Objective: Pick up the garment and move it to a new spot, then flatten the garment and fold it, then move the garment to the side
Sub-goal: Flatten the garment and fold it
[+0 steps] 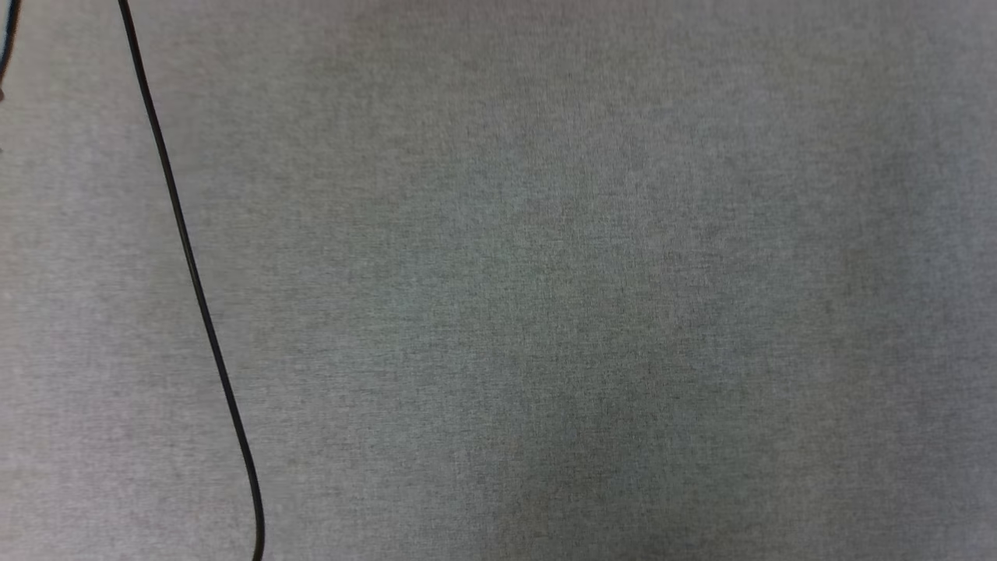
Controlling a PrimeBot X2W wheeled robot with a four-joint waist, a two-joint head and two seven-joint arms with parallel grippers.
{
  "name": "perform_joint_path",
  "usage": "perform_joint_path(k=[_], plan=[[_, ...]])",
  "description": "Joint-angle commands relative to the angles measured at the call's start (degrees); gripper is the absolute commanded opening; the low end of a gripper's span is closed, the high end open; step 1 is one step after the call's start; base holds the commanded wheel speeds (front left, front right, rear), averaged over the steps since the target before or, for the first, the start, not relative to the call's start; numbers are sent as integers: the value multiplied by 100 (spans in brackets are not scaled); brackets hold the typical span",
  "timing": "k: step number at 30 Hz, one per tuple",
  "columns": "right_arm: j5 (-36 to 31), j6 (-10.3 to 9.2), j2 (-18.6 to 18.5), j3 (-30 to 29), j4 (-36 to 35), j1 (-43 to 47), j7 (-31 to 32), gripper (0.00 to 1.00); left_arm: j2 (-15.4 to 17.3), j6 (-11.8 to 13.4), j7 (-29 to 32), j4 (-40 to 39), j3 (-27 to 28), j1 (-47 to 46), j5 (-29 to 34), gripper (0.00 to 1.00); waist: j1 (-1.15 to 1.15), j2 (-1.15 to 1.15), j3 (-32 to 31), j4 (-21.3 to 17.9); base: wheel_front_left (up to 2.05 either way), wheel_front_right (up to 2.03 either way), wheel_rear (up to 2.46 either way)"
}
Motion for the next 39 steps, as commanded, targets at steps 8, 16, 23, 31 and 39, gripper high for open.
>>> perform_joint_path(k=[8, 16, 23, 31, 39], plan=[[91, -8, 544, -88, 1181, -127, -600, 0, -123, -115, -342, 936, -130, 102, -207, 0, -1, 0, 623, -157, 0, 0, 0], [350, -8, 756, -38, 2192, 629, -1259, 0, -384, -134, -486, 1236, -362, 1021, -679, 0, -1, 0, 586, -151, 0, 0, 0], [809, -8, 760, 163, 2572, 1781, -1887, 0, -360, -131, -529, 671, -537, 2452, -1274, 0, -1, 0, 110, -76, 0, 0, 0], [1462, -8, 490, 741, 2060, 3611, -2113, 0, -272, -112, -530, -832, 348, 4768, -1133, 0, -1, 0, -901, -23, 0, 0, 0], [1642, -10, 88, 1065, 1043, 5228, -1677, 0, -377, 108, -531, -1736, 694, 6474, -765, 0, -1, 0, -1655, 46, 0, 0, 0]])
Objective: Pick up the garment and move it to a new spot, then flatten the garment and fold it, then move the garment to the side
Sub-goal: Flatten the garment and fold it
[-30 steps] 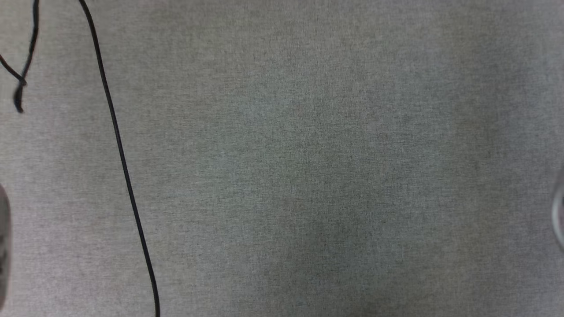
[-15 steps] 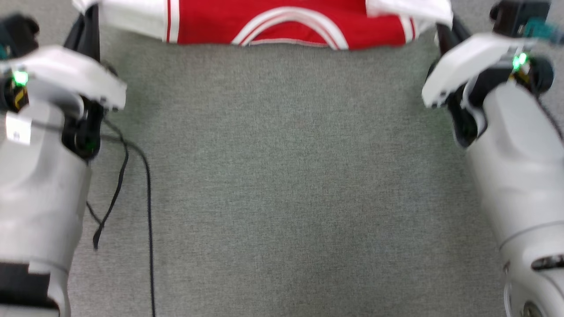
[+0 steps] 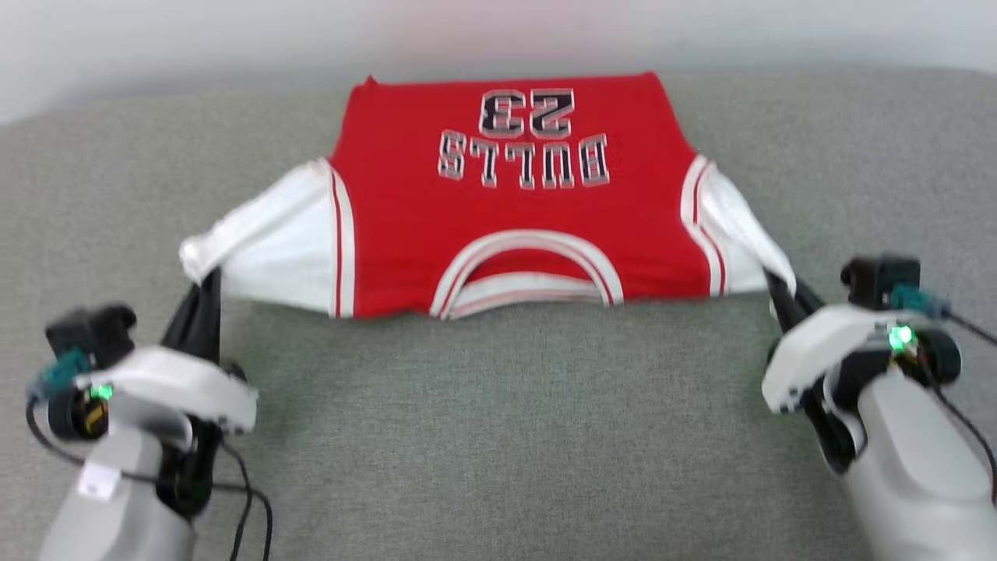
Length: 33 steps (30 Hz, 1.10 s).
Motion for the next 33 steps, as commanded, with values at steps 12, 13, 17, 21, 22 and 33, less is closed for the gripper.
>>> perform_joint_path(k=[12, 13, 17, 21, 22, 33], plan=[[-112, -11, -129, -596, -2488, 2785, 1142, 0, -45, 727, 134, -1347, 211, 2427, -9, 0, 2, -1, -1014, 157, 0, 0, 0], [-113, -11, -87, -668, -2723, 3041, 1268, 0, -68, 790, 180, -1482, 205, 2628, -10, 0, 2, -1, -1079, 189, 0, 0, 0], [-137, -10, -74, -921, -3673, 4020, 1742, 0, -118, 999, 404, -1933, 141, 3345, -54, 0, 2, -1, -1350, 335, 0, 0, 0], [-260, -10, 74, -1186, -4465, 4784, 2132, 0, -87, 1176, 568, -2289, 78, 3899, -21, 0, 2, -1, -1417, 402, 0, 0, 0], [-259, -10, 137, -1219, -4587, 4955, 2230, 0, -73, 1218, 602, -2357, 72, 3995, -7, 0, 2, -1, -1430, 413, 0, 0, 0], [-280, -9, 445, -1125, -5046, 5477, 2478, 100, -112, 1259, 748, -2745, -211, 4168, 104, 0, 2, -1, -1430, 403, 0, 0, 0]])
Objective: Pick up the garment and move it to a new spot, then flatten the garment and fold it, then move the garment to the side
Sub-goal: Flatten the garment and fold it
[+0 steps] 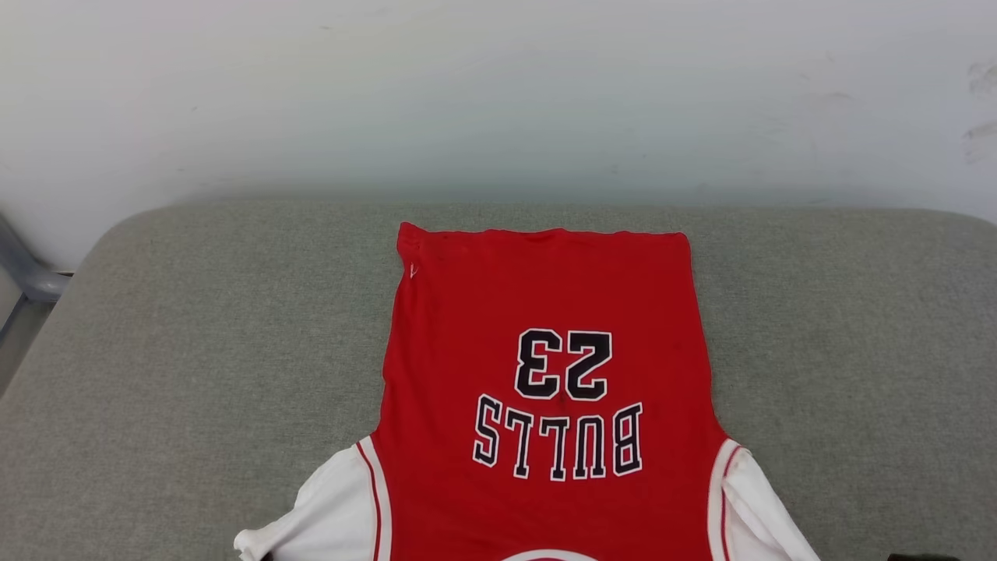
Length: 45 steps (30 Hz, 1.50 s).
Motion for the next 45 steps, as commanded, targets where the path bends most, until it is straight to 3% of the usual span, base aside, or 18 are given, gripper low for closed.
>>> perform_joint_path(k=[1, 9, 18, 24, 32, 37, 45], plan=[[75, -7, 22, 43, -68, -179, -97, 100, -4, -4, 12, -45, -11, -98, 22, 0, 0, -1, 10, -13, 0, 0, 0], [184, -6, 4, -169, 233, -1270, -723, 100, -27, 17, 3, -154, -162, -333, 145, 0, 0, -1, 206, -16, 0, 0, 0], [139, -6, -177, -338, 1855, -3621, -839, 100, -39, -142, -68, -209, -287, -1016, 276, 0, 0, -1, 987, 342, 0, 0, 0], [238, -6, -457, -379, 3086, -5274, -257, 100, -98, -371, -227, -282, -376, -1549, 288, 0, 0, -1, 1670, 692, 0, 0, 0], [-110, -5, -885, -489, 4330, -7224, 1282, 100, -167, -576, -456, -379, -443, -2145, 389, 0, 0, -1, 2428, 1110, 0, 0, 0], [-458, -6, -962, -520, 4707, -8045, 1939, 100, -293, -661, -609, -470, -460, -2368, 433, 0, 0, -1, 2795, 1291, 0, 0, 0], [-899, -6, -1016, -634, 5126, -8606, 2236, 100, -422, -826, -698, -487, -536, -2604, 506, 0, 0, -1, 3252, 1469, 0, 0, 0]])
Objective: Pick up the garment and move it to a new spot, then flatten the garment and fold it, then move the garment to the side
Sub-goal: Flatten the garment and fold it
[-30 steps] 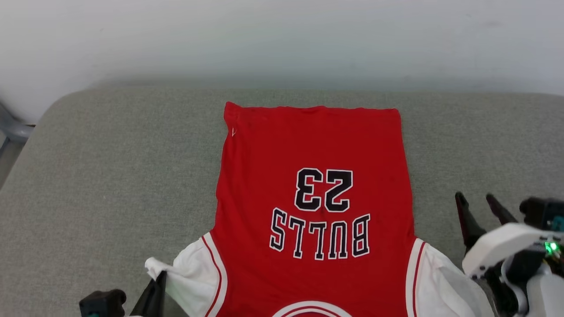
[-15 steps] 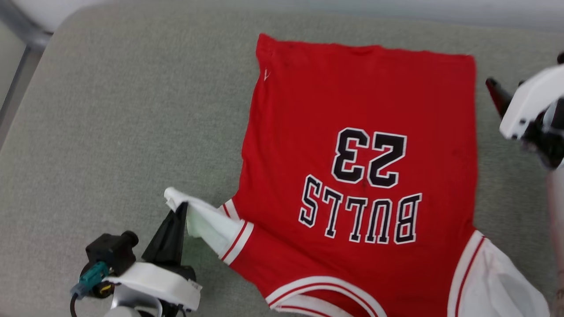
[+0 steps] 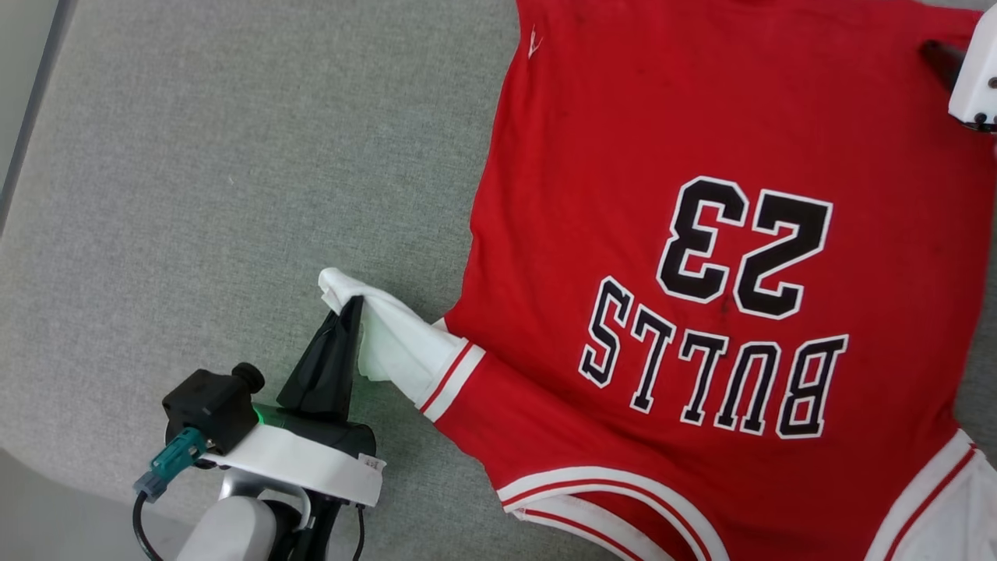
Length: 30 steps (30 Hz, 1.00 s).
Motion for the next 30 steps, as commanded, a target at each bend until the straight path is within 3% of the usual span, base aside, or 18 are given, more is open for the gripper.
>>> perform_joint_path(k=[1, 5, 6, 7, 8, 14, 22, 30], plan=[[-91, -3, 21, 58, 172, -49, 172, 100, -40, -38, -37, 14, -7, -94, 31, 0, -2, 0, 168, 98, 0, 0, 0], [-104, -3, 85, -35, 691, 185, 828, 100, -55, -83, -59, 74, 27, -91, 46, 0, -2, 0, 209, 95, 0, 0, 0], [-67, -3, 112, -110, 787, 242, 951, 47, -50, -89, -65, 102, 24, -95, 58, 0, -2, 0, 201, 98, 0, 0, 0], [-65, -4, 133, -154, 846, 259, 1053, 11, -45, -89, -65, 126, 18, -105, 69, 0, -2, 0, 191, 101, 0, 0, 0], [-108, -4, 135, -171, 874, 268, 1124, 0, -51, -93, -68, 154, 11, -116, 80, 0, -2, 0, 180, 103, 0, 0, 0], [-163, -3, 84, -114, 699, 122, 937, 0, -49, -121, -73, 290, 7, -155, 94, 0, -2, 0, 77, 78, 0, 0, 0], [-53, -6, -391, 310, 257, -42, 927, 0, -18, -52, -71, 473, -12, 50, 121, 0, -2, 0, -496, -73, 0, 0, 0], [631, -5, -891, 898, -564, 890, 1222, 0, 110, 110, 159, 571, 56, 435, -11, 0, -2, 0, -1319, -388, 0, 0, 0]])
